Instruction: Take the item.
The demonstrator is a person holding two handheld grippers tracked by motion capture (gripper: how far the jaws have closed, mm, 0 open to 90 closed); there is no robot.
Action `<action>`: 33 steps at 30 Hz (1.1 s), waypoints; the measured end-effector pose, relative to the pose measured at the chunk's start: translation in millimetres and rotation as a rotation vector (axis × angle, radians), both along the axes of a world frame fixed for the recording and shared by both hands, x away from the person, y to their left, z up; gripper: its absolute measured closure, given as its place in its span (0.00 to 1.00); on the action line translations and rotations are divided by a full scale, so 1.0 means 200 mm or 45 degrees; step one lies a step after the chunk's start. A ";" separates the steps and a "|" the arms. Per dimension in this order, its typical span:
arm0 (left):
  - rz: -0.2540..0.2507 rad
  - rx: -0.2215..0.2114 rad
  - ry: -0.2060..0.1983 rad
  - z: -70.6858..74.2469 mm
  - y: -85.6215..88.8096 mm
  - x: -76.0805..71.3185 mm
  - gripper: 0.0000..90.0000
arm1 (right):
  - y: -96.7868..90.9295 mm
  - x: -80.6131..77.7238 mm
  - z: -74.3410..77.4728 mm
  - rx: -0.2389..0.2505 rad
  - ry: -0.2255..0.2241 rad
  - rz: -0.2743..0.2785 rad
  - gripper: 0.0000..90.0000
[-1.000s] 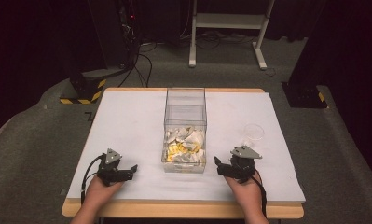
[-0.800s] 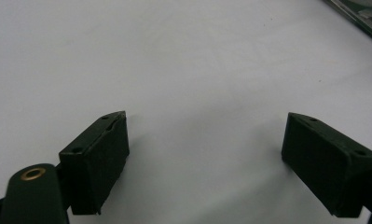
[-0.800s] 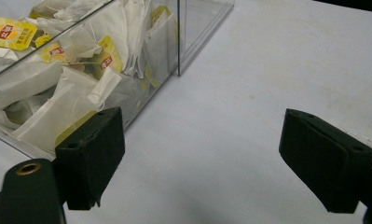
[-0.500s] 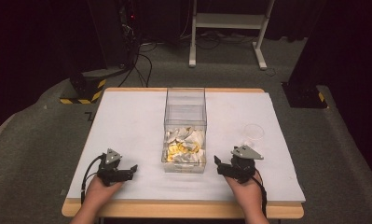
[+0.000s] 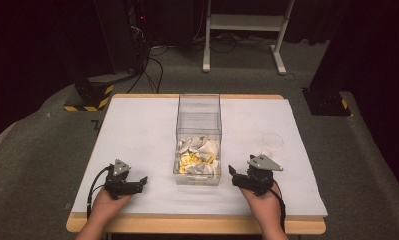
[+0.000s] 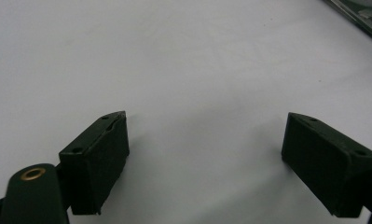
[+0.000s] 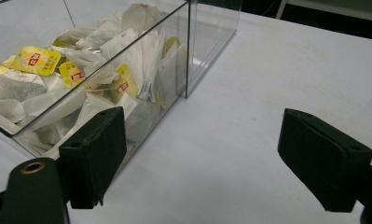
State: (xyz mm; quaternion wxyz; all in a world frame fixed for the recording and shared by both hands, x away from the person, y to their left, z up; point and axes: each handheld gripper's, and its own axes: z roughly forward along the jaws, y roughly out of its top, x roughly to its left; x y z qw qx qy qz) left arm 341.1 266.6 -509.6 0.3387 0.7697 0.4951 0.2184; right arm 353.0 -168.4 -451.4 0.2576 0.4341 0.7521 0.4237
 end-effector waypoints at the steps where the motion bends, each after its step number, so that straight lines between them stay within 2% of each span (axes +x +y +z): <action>1: 0.000 0.000 0.000 0.00 0.00 0.00 0.17 | 0.00 0.00 0.00 -0.001 0.000 -0.001 0.17; 15: 0.000 0.000 -0.001 0.00 0.00 0.00 0.17 | 0.00 -0.01 0.03 0.016 -0.025 0.009 0.18; 22: 0.000 0.001 -0.001 0.00 0.00 0.00 0.17 | 0.01 -0.02 0.08 0.047 -0.043 0.056 0.18; 33: 0.000 0.000 -0.001 0.00 0.00 0.00 0.17 | 0.14 0.01 0.13 0.021 -0.043 0.157 0.17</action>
